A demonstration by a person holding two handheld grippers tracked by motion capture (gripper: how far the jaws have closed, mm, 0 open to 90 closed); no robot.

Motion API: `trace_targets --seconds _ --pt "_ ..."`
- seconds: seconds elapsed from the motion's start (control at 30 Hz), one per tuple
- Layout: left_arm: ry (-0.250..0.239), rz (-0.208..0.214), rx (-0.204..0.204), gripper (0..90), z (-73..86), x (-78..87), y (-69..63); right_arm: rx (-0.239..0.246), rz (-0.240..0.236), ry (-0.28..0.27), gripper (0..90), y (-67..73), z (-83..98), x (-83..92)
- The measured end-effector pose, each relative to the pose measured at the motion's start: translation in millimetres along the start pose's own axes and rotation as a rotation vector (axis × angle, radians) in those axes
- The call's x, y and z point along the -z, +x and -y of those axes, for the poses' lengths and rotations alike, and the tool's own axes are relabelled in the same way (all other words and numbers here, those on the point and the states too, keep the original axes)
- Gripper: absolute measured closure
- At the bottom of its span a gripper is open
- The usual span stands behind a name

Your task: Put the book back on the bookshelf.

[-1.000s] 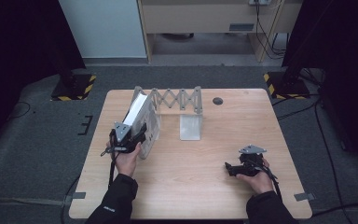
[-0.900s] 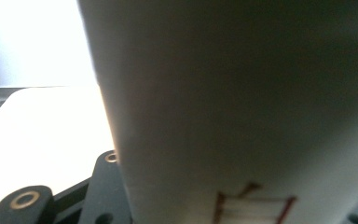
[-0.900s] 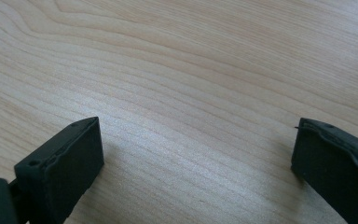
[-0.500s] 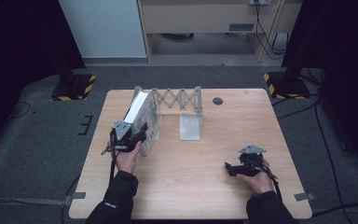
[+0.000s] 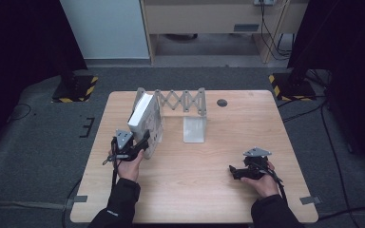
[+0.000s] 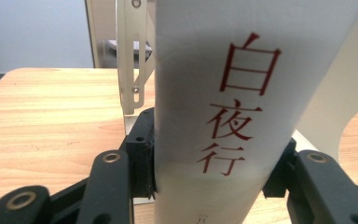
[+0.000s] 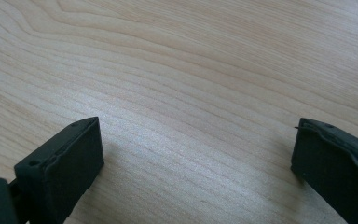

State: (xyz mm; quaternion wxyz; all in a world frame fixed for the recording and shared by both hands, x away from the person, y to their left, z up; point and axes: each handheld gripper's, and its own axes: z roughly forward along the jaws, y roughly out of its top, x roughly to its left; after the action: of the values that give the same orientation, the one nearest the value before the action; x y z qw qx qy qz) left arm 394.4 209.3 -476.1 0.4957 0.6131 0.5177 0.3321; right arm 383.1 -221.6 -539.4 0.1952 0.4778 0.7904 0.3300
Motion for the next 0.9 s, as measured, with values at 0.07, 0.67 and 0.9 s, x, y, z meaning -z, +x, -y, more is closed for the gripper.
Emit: trace_targets --seconds 0.07,0.67,0.9 --pt "-0.01 -0.014 0.007 51.0 0.5 -1.6 -0.9 0.0 0.0 0.0 2.4 -0.1 0.0 0.0" --pt "-0.019 -0.031 -0.048 50.1 -0.5 -20.4 -12.2 0.003 -0.002 -0.002 2.4 -0.1 -0.5 -0.6" --pt "0.015 0.01 -0.042 49.8 2.9 -10.2 -4.2 0.003 -0.002 -0.002 2.5 -0.1 -0.5 -0.6"
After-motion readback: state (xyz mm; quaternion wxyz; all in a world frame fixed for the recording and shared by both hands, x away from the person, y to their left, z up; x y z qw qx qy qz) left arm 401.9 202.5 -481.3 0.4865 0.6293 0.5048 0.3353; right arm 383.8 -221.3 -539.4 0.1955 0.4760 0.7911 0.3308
